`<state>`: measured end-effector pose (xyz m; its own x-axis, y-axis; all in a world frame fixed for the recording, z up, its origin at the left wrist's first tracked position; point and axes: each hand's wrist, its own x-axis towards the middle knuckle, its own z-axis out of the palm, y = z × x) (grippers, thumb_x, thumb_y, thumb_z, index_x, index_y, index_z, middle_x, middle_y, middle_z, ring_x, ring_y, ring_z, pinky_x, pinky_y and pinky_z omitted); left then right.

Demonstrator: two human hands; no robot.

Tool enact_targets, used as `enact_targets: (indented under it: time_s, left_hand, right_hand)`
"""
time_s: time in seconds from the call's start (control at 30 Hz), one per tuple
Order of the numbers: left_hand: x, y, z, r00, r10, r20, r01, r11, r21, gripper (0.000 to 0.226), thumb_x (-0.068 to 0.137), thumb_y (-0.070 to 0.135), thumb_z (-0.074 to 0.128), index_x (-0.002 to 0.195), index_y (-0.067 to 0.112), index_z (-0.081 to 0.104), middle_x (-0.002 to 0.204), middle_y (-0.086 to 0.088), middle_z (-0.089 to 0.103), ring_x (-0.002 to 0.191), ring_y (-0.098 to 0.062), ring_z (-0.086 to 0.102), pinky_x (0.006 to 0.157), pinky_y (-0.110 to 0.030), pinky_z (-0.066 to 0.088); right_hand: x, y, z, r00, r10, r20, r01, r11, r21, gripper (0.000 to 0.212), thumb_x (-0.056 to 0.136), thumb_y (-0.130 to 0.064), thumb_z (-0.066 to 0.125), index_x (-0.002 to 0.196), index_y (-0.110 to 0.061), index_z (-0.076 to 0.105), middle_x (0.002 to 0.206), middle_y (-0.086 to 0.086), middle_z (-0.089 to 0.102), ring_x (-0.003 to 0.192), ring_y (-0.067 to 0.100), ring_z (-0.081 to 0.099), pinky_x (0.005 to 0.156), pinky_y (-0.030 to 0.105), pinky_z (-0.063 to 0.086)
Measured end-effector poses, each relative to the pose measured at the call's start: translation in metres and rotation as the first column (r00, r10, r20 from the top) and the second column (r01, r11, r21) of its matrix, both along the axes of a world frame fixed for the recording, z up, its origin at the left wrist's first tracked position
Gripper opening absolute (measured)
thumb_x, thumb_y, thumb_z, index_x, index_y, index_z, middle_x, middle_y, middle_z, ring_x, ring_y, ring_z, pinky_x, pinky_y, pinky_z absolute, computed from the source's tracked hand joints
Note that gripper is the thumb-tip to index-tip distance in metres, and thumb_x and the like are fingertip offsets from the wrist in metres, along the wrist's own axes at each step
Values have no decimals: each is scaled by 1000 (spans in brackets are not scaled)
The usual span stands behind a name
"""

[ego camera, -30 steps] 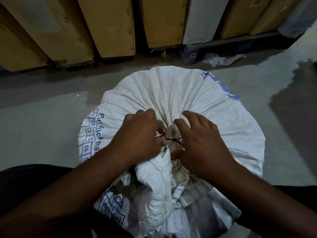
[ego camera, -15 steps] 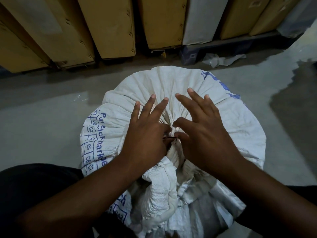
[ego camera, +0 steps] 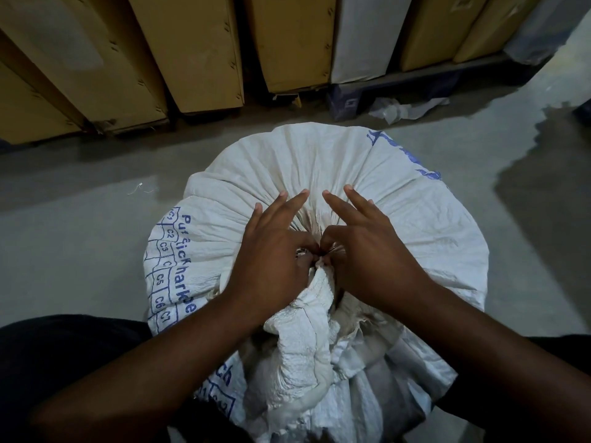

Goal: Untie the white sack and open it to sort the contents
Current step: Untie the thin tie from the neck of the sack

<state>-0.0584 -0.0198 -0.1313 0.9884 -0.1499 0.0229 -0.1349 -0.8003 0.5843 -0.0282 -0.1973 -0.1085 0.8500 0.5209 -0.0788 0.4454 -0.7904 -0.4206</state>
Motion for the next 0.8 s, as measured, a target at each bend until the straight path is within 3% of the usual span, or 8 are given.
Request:
enact_targets:
  time_s: [0.23,0.43,0.8]
  left_hand:
    - [4,-3,-2,999,-15,-44,14,1000,-19,21,85,15,77,93,34,80,170,11,30,160,-10,16,128,-34,-4]
    - [9,-1,-4,994,8,-109,-19,995,-99,21,82,10,76,87,31,77,169,4,34,156,-14,31,128,-51,13]
    - [9,0,-3,1000,-14,-18,11,993,-120,18,84,14,80,90,30,77,167,4,38,156,-13,32,128,-51,9]
  right_hand:
    - [5,0,-5,999,-1,-35,1,1000,2,21,75,-12,71,90,-27,73,165,10,36,157,34,18,119,60,29]
    - [7,2,-5,1000,-10,-27,11,1000,24,11,77,-22,68,85,-25,75,164,9,36,158,31,18,121,56,27]
    - [10,-3,6,994,-56,-92,64,994,89,8,78,-23,77,85,-27,75,165,2,35,158,22,15,121,47,27]
